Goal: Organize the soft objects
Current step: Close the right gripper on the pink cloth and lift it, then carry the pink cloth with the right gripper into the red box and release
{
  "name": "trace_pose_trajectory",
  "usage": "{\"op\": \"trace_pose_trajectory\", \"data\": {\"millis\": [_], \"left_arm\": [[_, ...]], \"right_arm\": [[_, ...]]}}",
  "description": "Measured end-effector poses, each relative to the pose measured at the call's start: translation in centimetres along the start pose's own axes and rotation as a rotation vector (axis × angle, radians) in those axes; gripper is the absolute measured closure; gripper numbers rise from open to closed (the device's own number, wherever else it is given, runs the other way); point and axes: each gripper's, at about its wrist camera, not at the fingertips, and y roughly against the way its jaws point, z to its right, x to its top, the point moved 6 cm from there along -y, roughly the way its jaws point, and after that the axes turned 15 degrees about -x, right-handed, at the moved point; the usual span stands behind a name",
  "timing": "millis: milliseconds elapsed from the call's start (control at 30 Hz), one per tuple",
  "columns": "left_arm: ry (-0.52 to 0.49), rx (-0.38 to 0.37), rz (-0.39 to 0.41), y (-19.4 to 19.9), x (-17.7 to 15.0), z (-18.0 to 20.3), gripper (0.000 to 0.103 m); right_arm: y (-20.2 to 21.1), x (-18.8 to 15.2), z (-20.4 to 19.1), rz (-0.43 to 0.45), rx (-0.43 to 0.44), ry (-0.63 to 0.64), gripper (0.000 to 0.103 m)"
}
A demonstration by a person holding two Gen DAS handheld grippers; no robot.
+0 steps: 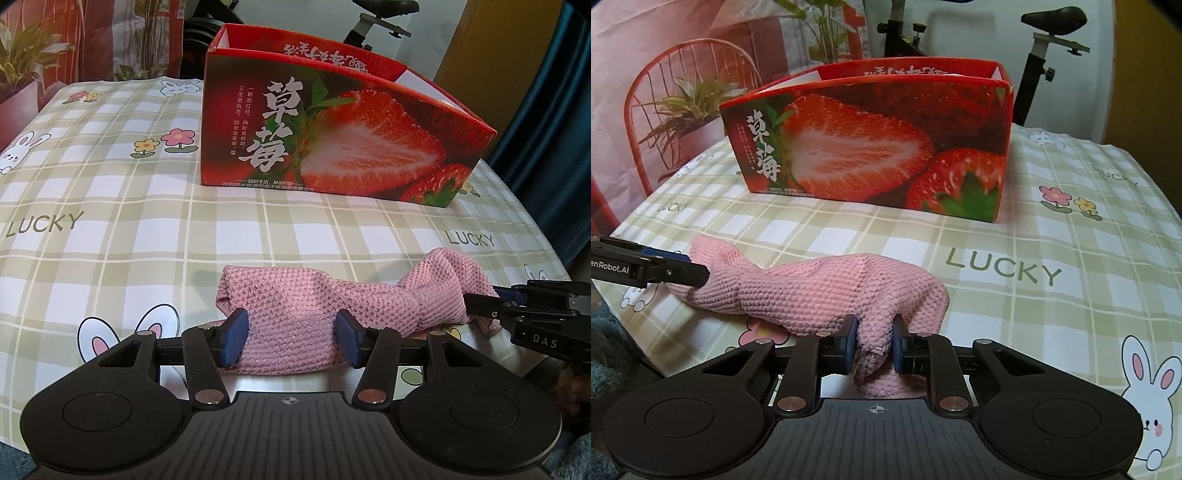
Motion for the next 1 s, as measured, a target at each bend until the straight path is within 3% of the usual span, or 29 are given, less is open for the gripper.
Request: {"op": "trace_pose_trajectory", "data": {"millis": [133,300,400,533,600,833,1000], "left_arm": [[-0.046,0.011,-0.025,-0.6,0.0,0.7,0.037],[-0.061,0.02,-0.024,-0.7,-0.1,0.8,0.039],[-0.044,0.018,-0.014,-0.4,0.0,0.4,0.052],[-0.039,0.005,-0.007,-0.2,0.2,0.8,0.086],[-0.035,-0.005,-0.003,0.0,0.4,0.9,0.093],[-0.068,-0.039,0.116,3.3,2.8,2.0,0.097],[-0.105,-0.05,0.24,6.5,6.5,3.3,0.097]], "right_arm": [[-0.1,0.0,0.0,0.002,0.002,-0.002,0.086],[-0.1,0.0,-0.1,0.003,0.008,-0.01,0.087],[-0.1,0.0,-0.3,-0.002,0.016,-0.018,0.087],[0.1,0.4,-1.0,-0.001,0.029,0.003,0.09],[0.4,0.8,-1.1,0.008,0.036,0.001,0.091],[2.7,4.0,0.7,0.086,0.076,-0.112,0.092],[5.3,7.8,1.6,0.191,0.092,-0.127,0.092]]}}
